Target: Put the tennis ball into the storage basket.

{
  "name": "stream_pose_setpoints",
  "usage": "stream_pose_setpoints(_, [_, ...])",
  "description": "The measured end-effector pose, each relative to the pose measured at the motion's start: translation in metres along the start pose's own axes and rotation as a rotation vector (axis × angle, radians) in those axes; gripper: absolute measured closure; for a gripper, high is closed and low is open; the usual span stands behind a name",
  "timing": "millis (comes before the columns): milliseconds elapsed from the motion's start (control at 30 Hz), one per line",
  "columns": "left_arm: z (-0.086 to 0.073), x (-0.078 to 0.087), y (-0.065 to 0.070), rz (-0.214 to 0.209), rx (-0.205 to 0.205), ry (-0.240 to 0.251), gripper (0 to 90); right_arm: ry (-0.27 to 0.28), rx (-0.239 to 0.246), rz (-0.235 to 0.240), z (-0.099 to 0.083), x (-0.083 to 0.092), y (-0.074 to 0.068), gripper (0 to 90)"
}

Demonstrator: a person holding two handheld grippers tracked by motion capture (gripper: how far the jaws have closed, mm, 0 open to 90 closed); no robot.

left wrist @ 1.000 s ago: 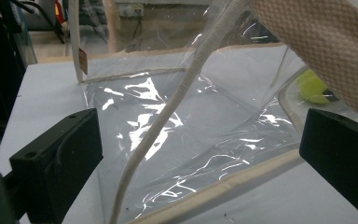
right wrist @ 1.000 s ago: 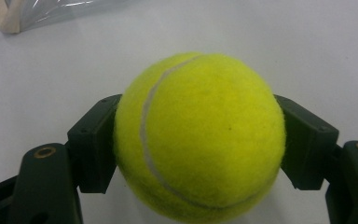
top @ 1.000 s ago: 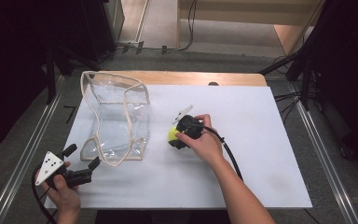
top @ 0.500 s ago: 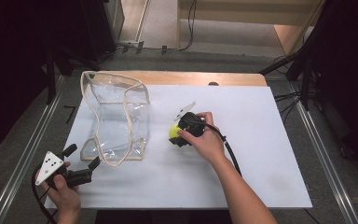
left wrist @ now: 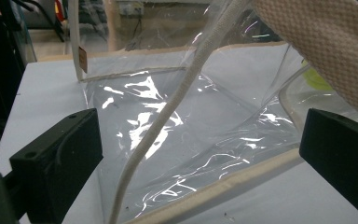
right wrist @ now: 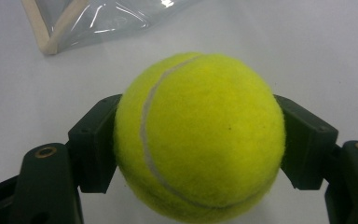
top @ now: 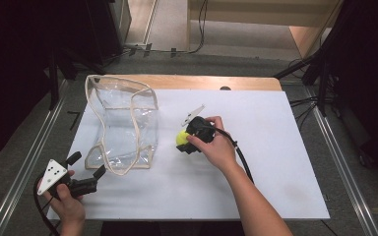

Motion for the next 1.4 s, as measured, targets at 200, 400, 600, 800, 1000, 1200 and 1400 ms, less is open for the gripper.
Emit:
stream_pose_setpoints(200, [0.0,-0.001,0.0,-0.004,0.003,-0.005,0.0,0.017,0.008,0.031,0.007,0.002,-0.005,23.2])
stream_pose_setpoints(400, [0.0,-0.001,0.0,-0.008,0.007,-0.005,0.0,0.017,0.025,0.045,0.015,0.006,-0.011,23.3])
stream_pose_setpoints(600, [-0.001,-0.001,0.0,-0.007,0.006,-0.008,0.0,0.025,0.046,0.056,0.025,0.013,-0.015,23.3])
stream_pose_setpoints(800, [-0.001,-0.001,0.0,-0.008,0.003,-0.009,0.0,0.036,0.06,0.062,0.034,0.019,-0.017,23.3])
stream_pose_setpoints(1000, [-0.001,-0.002,0.0,-0.007,0.007,-0.01,0.0,0.042,0.068,0.075,0.04,0.023,-0.021,23.3])
stream_pose_setpoints(1200, [-0.001,-0.001,0.0,-0.009,0.009,-0.01,0.0,0.047,0.077,0.086,0.047,0.026,-0.024,23.3])
stream_pose_setpoints(1400, [-0.001,-0.001,0.0,-0.009,0.008,-0.01,0.0,0.049,0.096,0.088,0.054,0.031,-0.027,23.3])
Point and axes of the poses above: each handheld gripper's, and its own axes: x roughly backward along the jaws, z roughly out of its top, y roughly to its right, the point moved 8 cm from there along -x, roughly forward along the jaws, and after that the axes turned 3 degrees about -y, right-handed, at the moved point
